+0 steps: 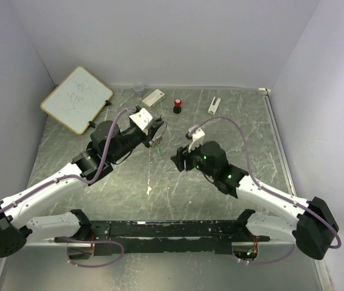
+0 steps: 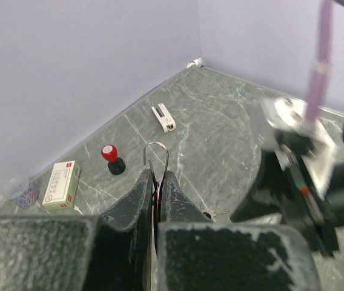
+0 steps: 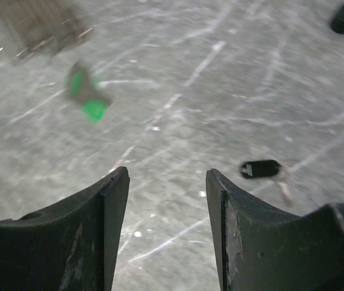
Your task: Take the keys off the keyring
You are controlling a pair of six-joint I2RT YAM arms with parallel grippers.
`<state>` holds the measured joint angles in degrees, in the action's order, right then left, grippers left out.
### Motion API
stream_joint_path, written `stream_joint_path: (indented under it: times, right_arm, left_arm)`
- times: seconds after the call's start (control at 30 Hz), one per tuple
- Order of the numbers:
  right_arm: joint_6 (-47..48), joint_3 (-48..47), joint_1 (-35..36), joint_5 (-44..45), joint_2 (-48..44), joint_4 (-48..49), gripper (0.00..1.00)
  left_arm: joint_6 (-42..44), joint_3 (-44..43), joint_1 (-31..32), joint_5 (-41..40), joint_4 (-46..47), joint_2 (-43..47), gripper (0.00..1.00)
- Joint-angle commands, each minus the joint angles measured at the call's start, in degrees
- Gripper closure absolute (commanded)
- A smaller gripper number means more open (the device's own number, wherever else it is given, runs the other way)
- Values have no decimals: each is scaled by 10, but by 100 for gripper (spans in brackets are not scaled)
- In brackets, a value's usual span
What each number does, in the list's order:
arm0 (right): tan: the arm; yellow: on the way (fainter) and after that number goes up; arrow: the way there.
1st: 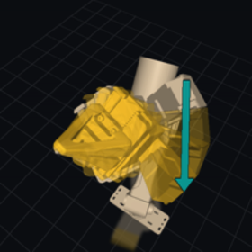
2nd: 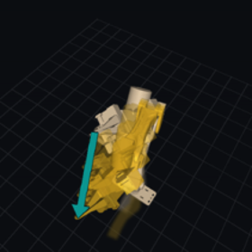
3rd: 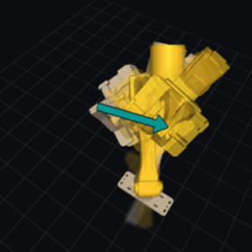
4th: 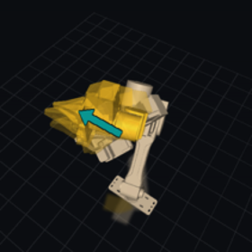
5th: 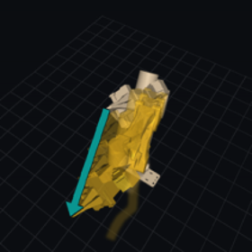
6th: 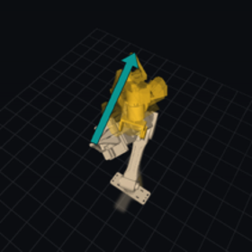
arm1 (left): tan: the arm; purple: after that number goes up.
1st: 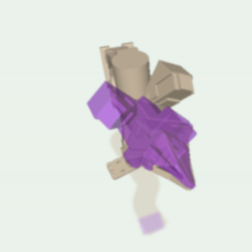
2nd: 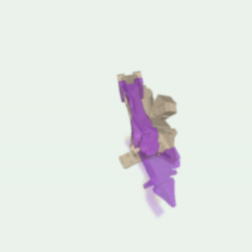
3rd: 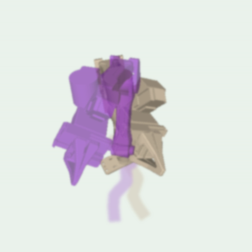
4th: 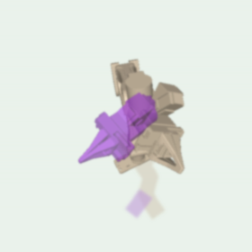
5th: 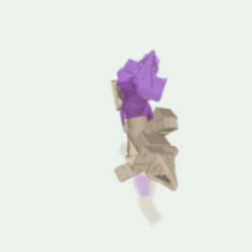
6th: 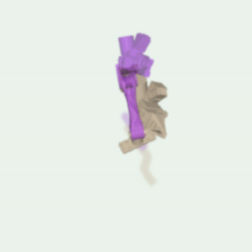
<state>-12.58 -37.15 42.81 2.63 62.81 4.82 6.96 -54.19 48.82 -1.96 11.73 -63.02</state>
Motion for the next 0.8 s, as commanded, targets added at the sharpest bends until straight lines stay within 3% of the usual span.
stream_joint_path:
  times: [0.0, 0.33, 0.77]
  right_arm:
    - [37, 58, 61, -2, -42, 173, 46]
    - [115, 59, 125, 68, 5, 275, 40]
    - [142, 51, 130, 110, 60, 372, 40]
  left_arm:
    - [-12, -38, -2, 1, 0, 2, 93]
    - [-22, -31, -2, 4, 8, 12, 93]
    - [-34, -26, -3, 21, 13, 17, 93]
